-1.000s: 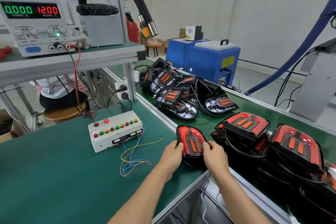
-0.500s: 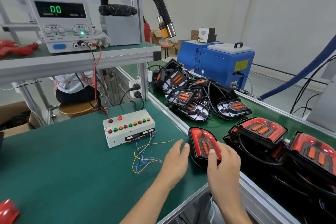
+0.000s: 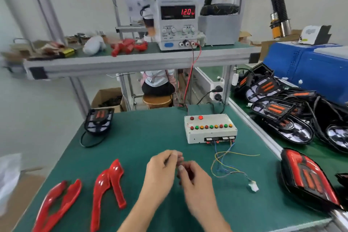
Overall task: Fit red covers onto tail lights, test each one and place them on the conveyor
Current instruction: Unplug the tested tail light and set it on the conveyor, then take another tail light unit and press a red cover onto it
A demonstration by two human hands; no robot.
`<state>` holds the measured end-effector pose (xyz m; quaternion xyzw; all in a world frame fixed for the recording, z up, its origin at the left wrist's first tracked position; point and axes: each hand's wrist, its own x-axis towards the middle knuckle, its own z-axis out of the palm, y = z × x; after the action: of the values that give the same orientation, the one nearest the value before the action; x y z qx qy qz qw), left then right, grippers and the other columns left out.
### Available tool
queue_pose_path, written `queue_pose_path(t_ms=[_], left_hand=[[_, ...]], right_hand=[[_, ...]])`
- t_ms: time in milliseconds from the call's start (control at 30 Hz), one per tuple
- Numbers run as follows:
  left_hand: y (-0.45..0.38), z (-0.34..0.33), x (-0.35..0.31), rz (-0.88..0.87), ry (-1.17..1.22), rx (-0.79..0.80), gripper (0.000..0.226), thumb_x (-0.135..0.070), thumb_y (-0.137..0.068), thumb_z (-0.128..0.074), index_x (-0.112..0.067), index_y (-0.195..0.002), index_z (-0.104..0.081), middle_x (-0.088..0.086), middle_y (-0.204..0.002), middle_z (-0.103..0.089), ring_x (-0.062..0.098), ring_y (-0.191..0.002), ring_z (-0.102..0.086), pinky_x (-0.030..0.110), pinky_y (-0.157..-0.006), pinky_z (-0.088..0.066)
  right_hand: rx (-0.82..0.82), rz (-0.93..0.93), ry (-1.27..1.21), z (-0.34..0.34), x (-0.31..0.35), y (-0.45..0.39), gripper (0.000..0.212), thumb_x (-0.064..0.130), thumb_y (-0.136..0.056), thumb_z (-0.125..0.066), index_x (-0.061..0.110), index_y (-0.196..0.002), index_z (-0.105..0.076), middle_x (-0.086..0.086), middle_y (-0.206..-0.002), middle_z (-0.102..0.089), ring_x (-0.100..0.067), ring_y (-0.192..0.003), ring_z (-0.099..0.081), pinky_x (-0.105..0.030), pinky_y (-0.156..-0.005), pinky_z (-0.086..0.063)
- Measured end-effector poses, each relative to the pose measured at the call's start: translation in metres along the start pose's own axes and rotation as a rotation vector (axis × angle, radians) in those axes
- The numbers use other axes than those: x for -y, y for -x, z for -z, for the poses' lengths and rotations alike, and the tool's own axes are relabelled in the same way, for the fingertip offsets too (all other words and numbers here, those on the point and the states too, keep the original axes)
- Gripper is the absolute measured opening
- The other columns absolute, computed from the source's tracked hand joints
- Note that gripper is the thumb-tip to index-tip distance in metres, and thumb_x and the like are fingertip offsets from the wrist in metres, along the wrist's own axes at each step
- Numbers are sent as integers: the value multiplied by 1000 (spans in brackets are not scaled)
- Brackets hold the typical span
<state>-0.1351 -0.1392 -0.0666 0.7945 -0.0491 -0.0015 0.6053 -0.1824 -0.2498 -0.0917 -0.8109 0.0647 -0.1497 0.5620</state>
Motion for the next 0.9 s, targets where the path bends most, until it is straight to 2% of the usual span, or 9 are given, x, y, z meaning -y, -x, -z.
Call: queue_pose_path(t_ms=[100,200,300,367,433,467,567,667,900], left_hand=[[-17,51,17,130,33,-160,38,-36,-107,-48,-21,-87,-77,-10,-84,-79,7,-84,-75,33,-85,-57],[-39,104,29,204,8,-283,35,-44,-101,-54,-22,-82,-72,-6,-77,-78,15,-79,-74,37,-82,-58],[-67,156,35,214,-105,-428,36,-49,-84,-54,-23,-59,-49,-3,-52,-53,14,-51,-48,31,-59,-41],[-88,186,44,287,-179,-527,41,-41,-89,-56,-22,-58,-39,-4,-50,-39,16,-44,-35,29,-50,-28],[-108,212,56,421,-237,-595,37,-37,-95,-56,-8,-71,-56,11,-69,-57,25,-57,-55,30,-54,-36],[-119,223,64,481,-248,-606,41,-37,-97,-55,2,-90,-65,20,-91,-66,34,-77,-65,33,-63,-44],[-143,242,80,596,-264,-609,57,-41,-102,-49,9,-128,-57,28,-131,-59,44,-116,-60,45,-96,-53],[-162,247,85,631,-319,-567,64,-48,-104,-44,3,-143,-44,25,-143,-50,43,-130,-50,49,-110,-43],[-196,251,101,699,-543,-518,66,-51,-104,-43,-1,-148,-40,24,-150,-41,41,-137,-40,46,-114,-34]], right_hand=[[145,-32,81,-44,-2,-11,12,28,-99,-59,27,-89,-65,7,-79,-69,-6,-75,-62,-28,-76,-51],[178,-52,115,-67,-10,-16,17,26,-98,-57,29,-84,-65,11,-76,-68,-4,-71,-60,-25,-75,-52],[114,-54,82,-75,-22,-16,23,22,-97,-61,34,-78,-66,13,-70,-66,-7,-66,-58,-22,-67,-49],[89,-36,89,-78,-28,-15,24,19,-94,-64,33,-75,-67,11,-65,-65,-10,-63,-57,-21,-64,-48],[78,-19,112,-80,-30,-17,26,16,-92,-66,31,-71,-67,11,-60,-62,-11,-62,-57,-17,-60,-45],[79,-20,120,-82,-30,-18,26,16,-91,-67,31,-70,-67,11,-60,-63,-10,-62,-58,-16,-61,-46],[91,-28,148,-86,-31,-23,28,17,-88,-70,35,-67,-66,16,-64,-66,-5,-66,-61,-11,-62,-46],[70,-10,158,-90,-34,-27,27,16,-85,-73,36,-68,-67,15,-61,-65,-6,-60,-60,-11,-62,-46],[0,102,193,-95,-36,-26,40,5,-73,-81,41,-76,-65,14,-49,-56,-3,-42,-49,-5,-45,-38]])
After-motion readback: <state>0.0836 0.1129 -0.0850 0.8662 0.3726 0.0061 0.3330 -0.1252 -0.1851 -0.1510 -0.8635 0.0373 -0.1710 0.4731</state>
